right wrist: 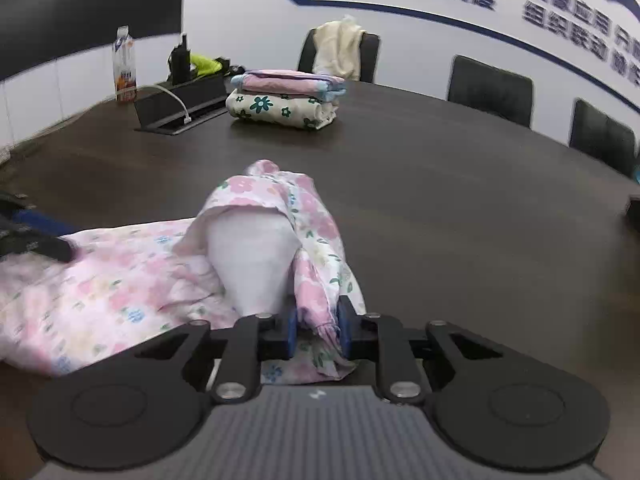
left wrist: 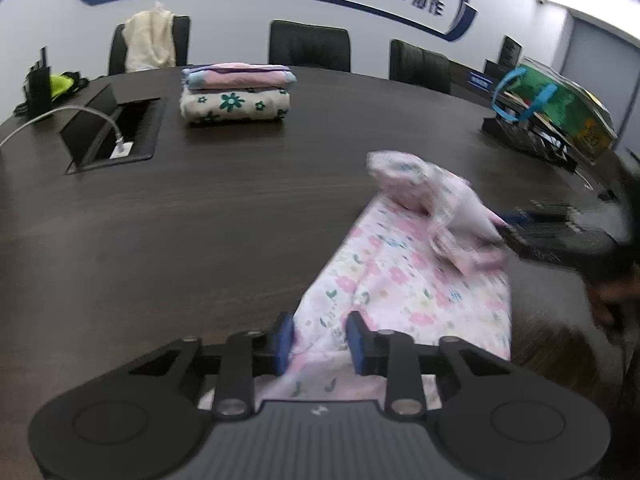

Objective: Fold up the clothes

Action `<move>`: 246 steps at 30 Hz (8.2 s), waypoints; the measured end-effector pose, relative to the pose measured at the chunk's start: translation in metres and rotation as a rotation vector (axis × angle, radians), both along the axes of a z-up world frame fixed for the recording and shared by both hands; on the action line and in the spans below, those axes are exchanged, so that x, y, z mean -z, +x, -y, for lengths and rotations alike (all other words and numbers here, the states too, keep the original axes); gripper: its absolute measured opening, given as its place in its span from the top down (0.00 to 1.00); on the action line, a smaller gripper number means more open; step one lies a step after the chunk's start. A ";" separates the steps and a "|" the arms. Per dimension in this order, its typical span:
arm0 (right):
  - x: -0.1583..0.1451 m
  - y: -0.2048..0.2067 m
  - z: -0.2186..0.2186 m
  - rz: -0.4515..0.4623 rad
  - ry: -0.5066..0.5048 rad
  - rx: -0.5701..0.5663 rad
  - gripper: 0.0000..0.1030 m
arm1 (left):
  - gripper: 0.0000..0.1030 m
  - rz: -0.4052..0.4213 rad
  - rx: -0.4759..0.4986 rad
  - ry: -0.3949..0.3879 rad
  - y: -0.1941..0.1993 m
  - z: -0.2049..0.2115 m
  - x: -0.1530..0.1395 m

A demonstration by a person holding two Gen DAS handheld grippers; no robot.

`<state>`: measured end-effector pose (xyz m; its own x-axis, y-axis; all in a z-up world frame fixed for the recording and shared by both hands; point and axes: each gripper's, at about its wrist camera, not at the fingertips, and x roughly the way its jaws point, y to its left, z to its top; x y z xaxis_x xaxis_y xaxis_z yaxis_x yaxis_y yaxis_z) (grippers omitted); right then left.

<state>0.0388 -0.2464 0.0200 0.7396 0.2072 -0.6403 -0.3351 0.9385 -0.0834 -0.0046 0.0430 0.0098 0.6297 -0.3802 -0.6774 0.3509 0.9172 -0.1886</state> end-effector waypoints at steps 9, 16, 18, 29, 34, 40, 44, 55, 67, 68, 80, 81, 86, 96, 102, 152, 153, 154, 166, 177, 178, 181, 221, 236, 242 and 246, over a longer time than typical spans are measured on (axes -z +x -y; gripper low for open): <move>-0.028 0.097 -0.026 -0.015 -0.053 -0.030 0.66 | 0.76 0.075 -0.061 -0.156 -0.050 0.018 -0.017; -0.051 0.007 -0.017 0.087 0.041 -0.130 0.29 | 0.58 0.129 -0.074 -0.153 -0.019 0.010 -0.034; -0.042 -0.012 -0.020 0.052 0.057 -0.177 0.32 | 0.52 0.111 -0.064 -0.153 0.005 0.016 -0.036; -0.031 0.030 -0.023 0.010 0.135 -0.163 0.38 | 0.41 -0.002 -0.020 -0.163 0.136 0.049 -0.041; -0.008 0.051 -0.046 -0.042 0.093 -0.205 0.53 | 0.61 -0.093 -0.036 -0.186 0.168 0.067 -0.018; -0.012 0.049 -0.035 -0.043 0.151 -0.182 0.97 | 0.96 -0.146 0.003 -0.234 0.158 0.063 -0.015; -0.048 0.016 -0.014 0.025 0.224 -0.192 0.97 | 0.96 -0.144 0.042 -0.315 0.131 0.052 -0.031; -0.052 -0.032 -0.007 -0.030 0.180 -0.240 0.82 | 0.67 -0.042 -0.001 -0.217 0.076 0.028 -0.026; -0.041 0.044 -0.032 0.062 0.145 -0.122 0.69 | 0.93 -0.097 -0.004 -0.198 0.059 0.062 -0.010; -0.037 0.051 -0.034 0.039 0.149 -0.124 0.69 | 0.91 -0.109 -0.001 -0.195 0.056 0.067 -0.007; -0.033 0.024 -0.044 0.068 0.099 -0.169 0.69 | 0.57 0.084 0.080 -0.191 -0.020 0.049 -0.031; -0.033 0.025 -0.045 0.066 0.097 -0.174 0.69 | 0.57 0.084 0.083 -0.198 -0.023 0.047 -0.031; -0.010 0.028 -0.057 -0.027 0.018 -0.187 0.69 | 0.51 0.124 0.089 -0.183 -0.039 0.036 -0.029; -0.052 -0.081 -0.024 0.198 0.102 -0.249 0.54 | 0.37 0.109 0.131 -0.269 -0.077 -0.019 -0.001; -0.038 -0.163 -0.026 0.252 0.139 -0.555 0.34 | 0.39 0.128 0.190 -0.263 -0.086 -0.023 0.005; -0.074 -0.017 -0.031 0.145 0.131 -0.232 0.97 | 0.58 0.122 0.135 -0.012 0.053 0.040 -0.022; -0.082 -0.014 -0.027 0.158 0.128 -0.233 0.97 | 0.58 0.128 0.149 -0.009 0.054 0.045 -0.023; -0.089 -0.012 -0.025 0.163 0.130 -0.236 0.97 | 0.58 0.133 0.162 -0.005 0.055 0.049 -0.023; -0.069 -0.036 -0.018 0.106 0.132 -0.286 0.32 | 0.60 0.043 0.096 -0.139 0.075 0.036 -0.016; -0.056 -0.006 0.023 -0.168 0.647 -0.261 0.92 | 0.59 0.164 0.019 -0.158 0.048 0.017 -0.044; -0.051 -0.003 0.026 -0.218 0.691 -0.251 0.91 | 0.58 0.170 0.021 -0.162 0.048 0.018 -0.046; -0.024 0.006 0.032 -0.385 0.791 -0.188 0.91 | 0.58 0.173 0.041 -0.159 0.050 0.028 -0.044; -0.037 -0.081 -0.030 0.012 0.237 -0.304 0.61 | 0.47 0.092 0.125 -0.177 -0.058 -0.001 -0.003; -0.040 -0.136 -0.026 0.100 0.224 -0.421 0.59 | 0.48 0.088 0.185 -0.193 -0.091 0.008 0.015; -0.018 -0.131 -0.037 0.027 0.197 -0.381 0.60 | 0.48 0.097 0.182 -0.194 -0.097 0.003 0.015; -0.009 -0.124 -0.038 -0.003 0.210 -0.365 0.60 | 0.48 0.107 0.164 -0.192 -0.100 -0.005 0.013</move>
